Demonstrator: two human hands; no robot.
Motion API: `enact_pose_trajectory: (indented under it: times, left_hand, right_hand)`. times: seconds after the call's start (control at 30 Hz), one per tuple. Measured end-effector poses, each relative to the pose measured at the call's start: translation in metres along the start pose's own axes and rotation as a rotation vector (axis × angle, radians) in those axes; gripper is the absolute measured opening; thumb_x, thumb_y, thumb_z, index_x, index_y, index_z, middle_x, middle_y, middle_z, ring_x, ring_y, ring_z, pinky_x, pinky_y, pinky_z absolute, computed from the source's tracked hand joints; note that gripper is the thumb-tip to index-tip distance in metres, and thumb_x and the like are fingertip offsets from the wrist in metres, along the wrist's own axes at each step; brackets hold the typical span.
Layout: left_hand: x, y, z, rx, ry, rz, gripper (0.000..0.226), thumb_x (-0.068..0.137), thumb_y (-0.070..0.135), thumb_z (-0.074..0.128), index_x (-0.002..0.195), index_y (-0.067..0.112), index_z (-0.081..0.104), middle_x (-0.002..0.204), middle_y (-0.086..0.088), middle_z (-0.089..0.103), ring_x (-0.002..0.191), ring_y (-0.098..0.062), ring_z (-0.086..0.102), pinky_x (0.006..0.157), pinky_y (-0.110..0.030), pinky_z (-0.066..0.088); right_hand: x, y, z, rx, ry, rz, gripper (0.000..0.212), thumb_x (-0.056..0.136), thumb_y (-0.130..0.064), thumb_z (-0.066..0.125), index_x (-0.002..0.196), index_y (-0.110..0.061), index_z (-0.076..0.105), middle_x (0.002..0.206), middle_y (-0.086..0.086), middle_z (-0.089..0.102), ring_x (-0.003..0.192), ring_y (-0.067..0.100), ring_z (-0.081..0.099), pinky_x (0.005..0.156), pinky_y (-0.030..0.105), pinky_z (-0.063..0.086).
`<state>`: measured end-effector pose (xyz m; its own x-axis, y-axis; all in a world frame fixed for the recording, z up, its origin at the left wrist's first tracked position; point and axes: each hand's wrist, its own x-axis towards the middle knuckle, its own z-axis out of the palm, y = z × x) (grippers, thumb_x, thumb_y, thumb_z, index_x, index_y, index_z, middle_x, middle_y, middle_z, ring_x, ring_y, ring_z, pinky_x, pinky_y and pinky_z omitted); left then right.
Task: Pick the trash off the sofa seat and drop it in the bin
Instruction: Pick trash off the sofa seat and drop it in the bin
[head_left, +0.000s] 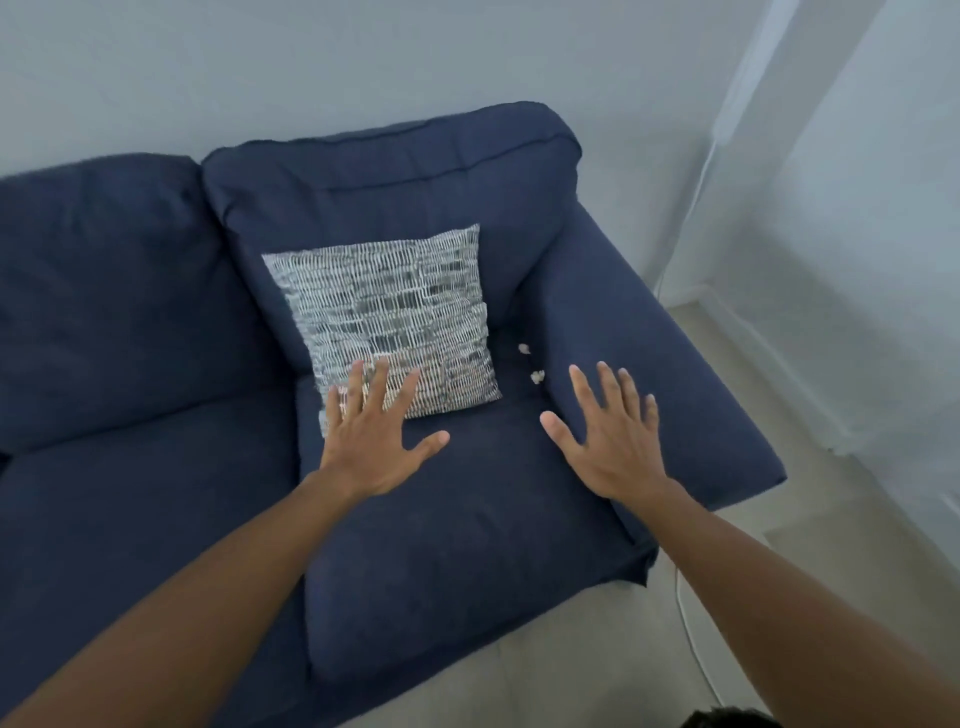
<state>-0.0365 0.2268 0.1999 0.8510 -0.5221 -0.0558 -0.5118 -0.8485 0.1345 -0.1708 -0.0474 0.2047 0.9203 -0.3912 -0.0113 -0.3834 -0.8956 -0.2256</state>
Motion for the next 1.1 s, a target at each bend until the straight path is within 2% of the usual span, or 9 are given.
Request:
enact_pose_trajectory:
  times: [0.17,0.4,0.57,0.7,0.83,0.9,0.97,1.1]
  left_hand:
    - [-0.009,-0.033,0.008,-0.018,-0.010,-0.059,0.094,0.078,0.091,0.014,0.153,0.041,-0.010,0.164,-0.003,-0.019,0.144,-0.027,-0.033,0.117,-0.057,-0.012]
    - [0.000,-0.047,0.025,-0.066,-0.039,-0.063,0.093,0.079,0.089,0.018,0.154,0.039,-0.002,0.166,-0.003,-0.010,0.148,-0.028,-0.022,0.119,-0.057,-0.004]
    - [0.026,-0.044,0.033,-0.136,-0.077,-0.051,0.088,0.082,0.084,0.025,0.154,0.038,0.002,0.163,-0.005,0.015,0.150,-0.030,0.006,0.118,-0.057,0.013]
    - [0.058,-0.029,0.046,-0.272,-0.125,-0.022,0.084,0.087,0.076,0.035,0.155,0.031,0.013,0.143,-0.008,0.045,0.133,-0.029,0.040,0.108,-0.052,0.037]
    - [0.101,-0.005,0.072,-0.415,-0.154,-0.008,0.076,0.090,0.070,0.043,0.151,0.029,0.025,0.135,-0.006,0.055,0.124,-0.026,0.051,0.100,-0.046,0.046]
    - [0.130,0.011,0.089,-0.451,-0.169,0.025,0.073,0.091,0.065,0.048,0.150,0.027,0.028,0.128,-0.004,0.059,0.117,-0.023,0.056,0.096,-0.043,0.048]
    - [0.161,0.030,0.108,-0.478,-0.178,0.057,0.069,0.094,0.058,0.051,0.149,0.024,0.030,0.120,-0.003,0.063,0.105,-0.020,0.060,0.092,-0.040,0.050]
    - [0.238,0.064,0.155,-0.503,-0.185,0.125,0.053,0.098,0.036,0.054,0.145,0.016,0.038,0.091,-0.002,0.069,0.087,-0.018,0.065,0.083,-0.043,0.055]
  right_hand:
    - [0.013,-0.023,0.013,-0.018,-0.035,-0.045,0.094,0.081,-0.086,-0.001,0.159,-0.034,0.007,0.168,0.006,0.005,0.153,0.028,-0.002,0.120,0.059,0.005]
    - [0.025,-0.030,0.026,-0.027,-0.059,-0.024,0.093,0.083,-0.085,0.002,0.159,-0.032,0.008,0.168,0.006,0.008,0.153,0.028,-0.001,0.121,0.057,0.009]
    - [0.041,-0.028,0.039,0.043,-0.069,0.031,0.084,0.089,-0.081,0.015,0.158,-0.033,0.011,0.165,0.007,0.017,0.152,0.029,0.009,0.117,0.055,0.020]
    - [0.059,-0.021,0.056,0.114,-0.110,0.098,0.078,0.094,-0.073,0.023,0.157,-0.027,0.014,0.156,0.006,0.033,0.142,0.029,0.029,0.110,0.051,0.032]
    - [0.092,-0.011,0.086,0.347,-0.263,0.262,0.079,0.099,-0.065,0.023,0.159,-0.014,0.009,0.144,0.010,0.052,0.134,0.027,0.043,0.107,0.051,0.038]
    - [0.115,-0.006,0.107,0.462,-0.292,0.346,0.078,0.101,-0.062,0.025,0.158,-0.010,0.012,0.136,0.013,0.058,0.131,0.028,0.047,0.107,0.051,0.039]
    - [0.140,-0.002,0.132,0.549,-0.275,0.427,0.074,0.103,-0.058,0.029,0.156,-0.007,0.021,0.135,0.017,0.058,0.129,0.032,0.050,0.106,0.051,0.040]
    - [0.196,0.005,0.194,0.724,-0.217,0.631,0.069,0.104,-0.051,0.036,0.151,0.000,0.034,0.144,0.023,0.050,0.133,0.036,0.047,0.109,0.047,0.040]
